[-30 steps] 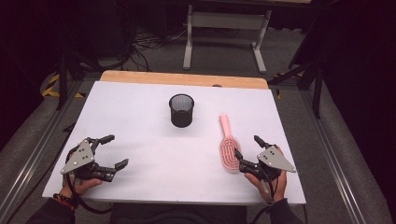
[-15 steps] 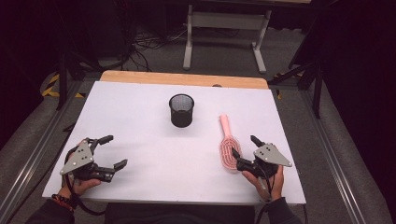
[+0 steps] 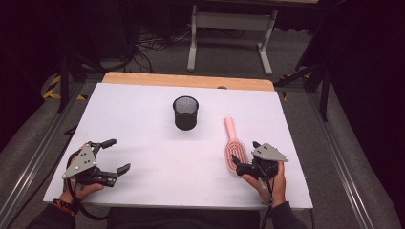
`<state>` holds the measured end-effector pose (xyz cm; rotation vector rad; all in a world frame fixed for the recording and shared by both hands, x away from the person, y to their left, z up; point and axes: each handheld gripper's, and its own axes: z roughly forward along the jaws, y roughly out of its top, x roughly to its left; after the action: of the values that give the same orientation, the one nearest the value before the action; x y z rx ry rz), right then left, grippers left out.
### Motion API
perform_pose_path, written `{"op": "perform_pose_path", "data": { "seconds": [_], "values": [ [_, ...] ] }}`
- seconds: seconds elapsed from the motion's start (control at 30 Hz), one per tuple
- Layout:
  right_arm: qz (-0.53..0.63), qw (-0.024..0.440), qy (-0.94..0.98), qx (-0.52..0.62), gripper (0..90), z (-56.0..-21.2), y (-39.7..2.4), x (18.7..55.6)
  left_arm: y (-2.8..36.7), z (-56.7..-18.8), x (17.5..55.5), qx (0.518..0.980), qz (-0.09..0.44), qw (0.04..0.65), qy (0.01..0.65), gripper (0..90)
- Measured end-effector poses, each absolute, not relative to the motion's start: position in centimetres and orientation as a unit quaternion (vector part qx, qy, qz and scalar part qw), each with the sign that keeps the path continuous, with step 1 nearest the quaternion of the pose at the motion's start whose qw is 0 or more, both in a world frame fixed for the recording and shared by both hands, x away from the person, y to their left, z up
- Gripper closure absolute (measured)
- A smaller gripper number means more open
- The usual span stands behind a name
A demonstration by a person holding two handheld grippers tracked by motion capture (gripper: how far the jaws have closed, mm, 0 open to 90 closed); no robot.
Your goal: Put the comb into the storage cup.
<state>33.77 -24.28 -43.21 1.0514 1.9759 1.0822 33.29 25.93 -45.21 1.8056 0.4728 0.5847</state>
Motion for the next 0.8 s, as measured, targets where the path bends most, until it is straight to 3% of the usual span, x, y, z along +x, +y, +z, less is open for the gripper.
{"op": "perform_pose_path", "data": {
  "seconds": [0.17, 0.27, 0.43, 0.63, 0.8],
  "values": [
    [0.410, 0.314, 0.759, 0.397, 15.1, -42.7, -24.1, 34.6, 25.8, -45.3, 33.4, 0.767, 0.246, 0.557, 0.201, 8.0],
    [0.415, 0.308, 0.765, 0.385, 23.2, -42.3, -24.0, 35.2, 25.7, -45.4, 33.4, 0.768, 0.244, 0.557, 0.201, 8.2],
    [0.428, 0.288, 0.773, 0.369, 51.6, -41.5, -24.6, 36.7, 25.6, -45.4, 33.5, 0.770, 0.243, 0.555, 0.201, 8.5],
    [0.423, 0.278, 0.788, 0.351, 77.2, -41.1, -25.0, 39.8, 25.5, -45.5, 33.6, 0.772, 0.247, 0.550, 0.203, 8.6],
    [0.406, 0.279, 0.803, 0.335, 89.5, -41.6, -24.7, 41.6, 25.7, -45.5, 33.6, 0.768, 0.249, 0.551, 0.208, 9.1]
  ]
}}
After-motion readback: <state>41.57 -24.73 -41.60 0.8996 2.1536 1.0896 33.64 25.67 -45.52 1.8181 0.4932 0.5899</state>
